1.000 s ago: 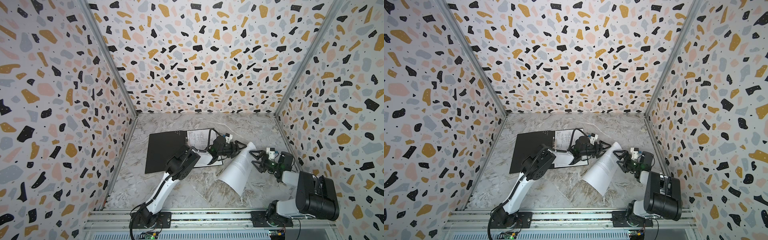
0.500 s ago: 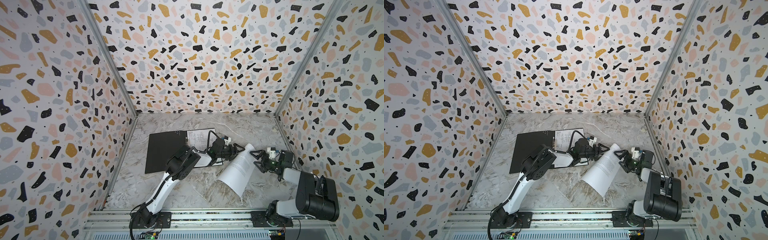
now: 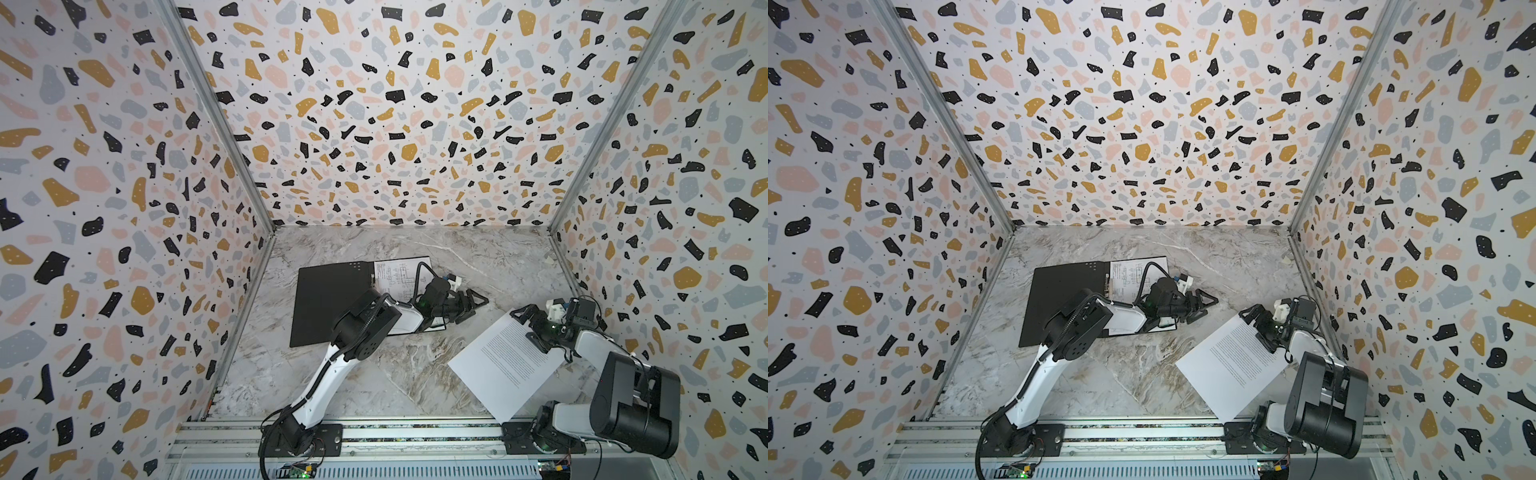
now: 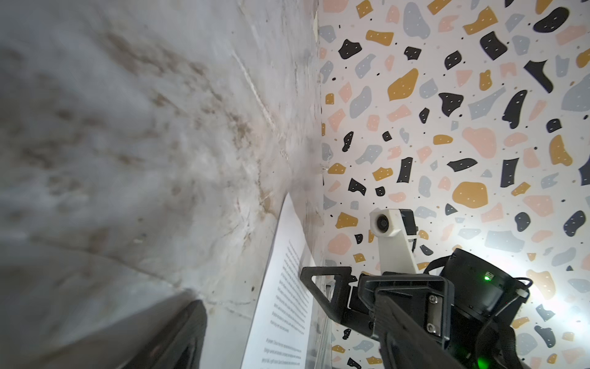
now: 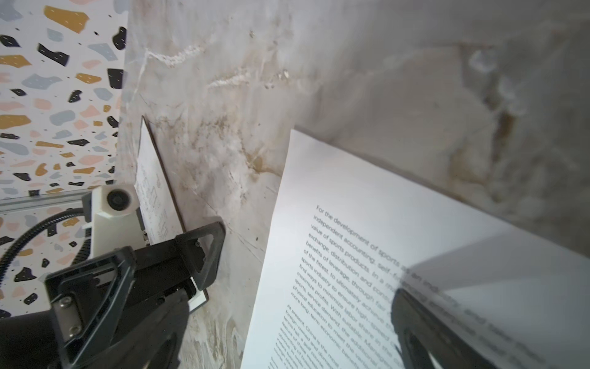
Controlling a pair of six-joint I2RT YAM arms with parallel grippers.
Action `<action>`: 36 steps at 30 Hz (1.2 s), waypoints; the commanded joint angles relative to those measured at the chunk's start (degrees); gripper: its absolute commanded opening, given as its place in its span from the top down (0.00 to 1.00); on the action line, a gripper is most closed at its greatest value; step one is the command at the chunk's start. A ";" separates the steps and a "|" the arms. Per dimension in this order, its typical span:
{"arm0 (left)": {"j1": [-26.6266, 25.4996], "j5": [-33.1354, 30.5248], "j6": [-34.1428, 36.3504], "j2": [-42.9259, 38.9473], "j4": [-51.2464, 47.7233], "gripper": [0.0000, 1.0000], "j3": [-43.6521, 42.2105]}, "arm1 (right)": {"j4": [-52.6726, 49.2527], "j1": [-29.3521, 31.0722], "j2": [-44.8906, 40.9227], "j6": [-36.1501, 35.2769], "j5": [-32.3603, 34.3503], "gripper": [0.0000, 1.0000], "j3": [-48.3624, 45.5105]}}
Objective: Put the files into the folder
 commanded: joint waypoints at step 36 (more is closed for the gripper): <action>-4.22 -4.90 14.49 -33.58 -24.38 0.15 -26.58 | 4.66 9.53 2.67 18.71 7.40 0.01 -2.78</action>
